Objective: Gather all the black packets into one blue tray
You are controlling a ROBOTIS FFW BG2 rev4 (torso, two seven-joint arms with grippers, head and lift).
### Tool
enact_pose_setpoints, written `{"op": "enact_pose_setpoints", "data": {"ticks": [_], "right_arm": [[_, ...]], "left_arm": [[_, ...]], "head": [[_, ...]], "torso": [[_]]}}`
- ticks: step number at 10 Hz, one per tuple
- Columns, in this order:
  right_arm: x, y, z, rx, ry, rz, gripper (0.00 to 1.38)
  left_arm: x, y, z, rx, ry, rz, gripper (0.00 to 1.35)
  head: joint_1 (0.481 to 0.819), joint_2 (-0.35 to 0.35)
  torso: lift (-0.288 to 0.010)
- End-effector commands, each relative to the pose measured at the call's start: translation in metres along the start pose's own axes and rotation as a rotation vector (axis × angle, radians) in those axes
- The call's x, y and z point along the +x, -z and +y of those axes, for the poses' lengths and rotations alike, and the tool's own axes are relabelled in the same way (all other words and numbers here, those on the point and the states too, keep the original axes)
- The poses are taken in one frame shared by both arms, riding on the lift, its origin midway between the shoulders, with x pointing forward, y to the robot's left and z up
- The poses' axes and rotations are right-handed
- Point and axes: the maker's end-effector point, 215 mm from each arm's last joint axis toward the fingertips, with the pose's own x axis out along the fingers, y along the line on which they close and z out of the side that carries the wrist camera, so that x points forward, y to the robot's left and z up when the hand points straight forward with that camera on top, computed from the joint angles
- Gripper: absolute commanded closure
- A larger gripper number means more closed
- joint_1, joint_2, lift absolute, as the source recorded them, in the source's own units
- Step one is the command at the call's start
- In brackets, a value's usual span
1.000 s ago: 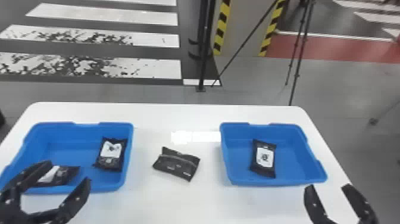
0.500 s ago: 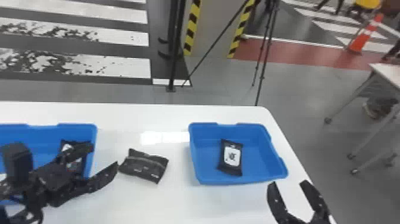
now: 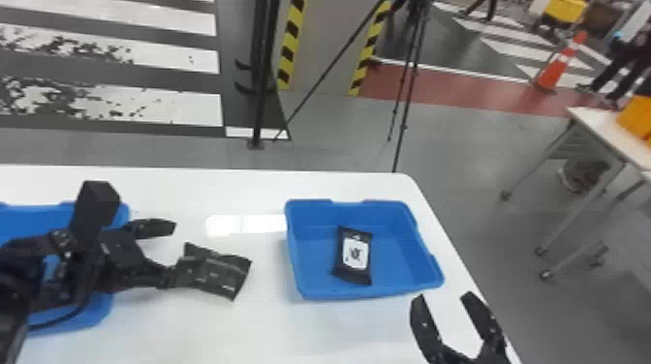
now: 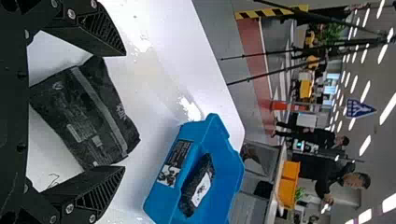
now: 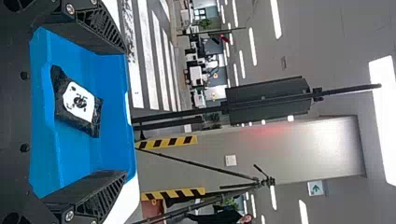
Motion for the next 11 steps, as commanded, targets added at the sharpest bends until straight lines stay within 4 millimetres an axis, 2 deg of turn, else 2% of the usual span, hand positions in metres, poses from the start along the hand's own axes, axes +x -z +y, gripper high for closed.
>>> {"op": "enact_pose_setpoints", "data": {"ticks": [1,2,4,6,7,8,9,11], "right_arm": [[0.001,0.002,0.001,0.009,0.002,-0.002,0.11],[0.002,0.002,0.003,0.018,0.001,-0.004,0.11],[0.002,0.009,0.004,0.047,0.006,0.0,0.11],[0.004,0.009,0.004,0.051,0.006,-0.004,0.11],[0.004,0.01,0.005,0.055,0.006,-0.002,0.11],[0.004,0.012,0.004,0.06,0.008,-0.002,0.11],[0.004,0.012,0.004,0.063,0.01,-0.003,0.11],[0.002,0.015,0.003,0.075,0.016,0.002,0.11]], "left_arm": [[0.018,-0.005,0.006,0.038,0.032,0.08,0.16],[0.027,0.005,0.007,0.058,0.055,0.156,0.16],[0.044,0.015,-0.005,0.102,0.105,0.223,0.14],[0.051,0.034,-0.006,0.104,0.119,0.273,0.16],[0.051,0.045,-0.007,0.093,0.121,0.304,0.25],[0.049,0.058,-0.007,0.076,0.12,0.329,0.42],[0.05,0.056,-0.005,0.093,0.113,0.323,0.77],[0.055,0.042,-0.008,0.127,0.123,0.27,0.82]], "head": [[0.695,-0.35],[0.695,-0.35],[0.695,-0.35],[0.695,-0.35],[0.695,-0.35],[0.695,-0.35],[0.695,-0.35],[0.695,-0.35]], "torso": [[-0.11],[-0.11],[-0.11],[-0.11],[-0.11],[-0.11],[-0.11],[-0.11]]}}
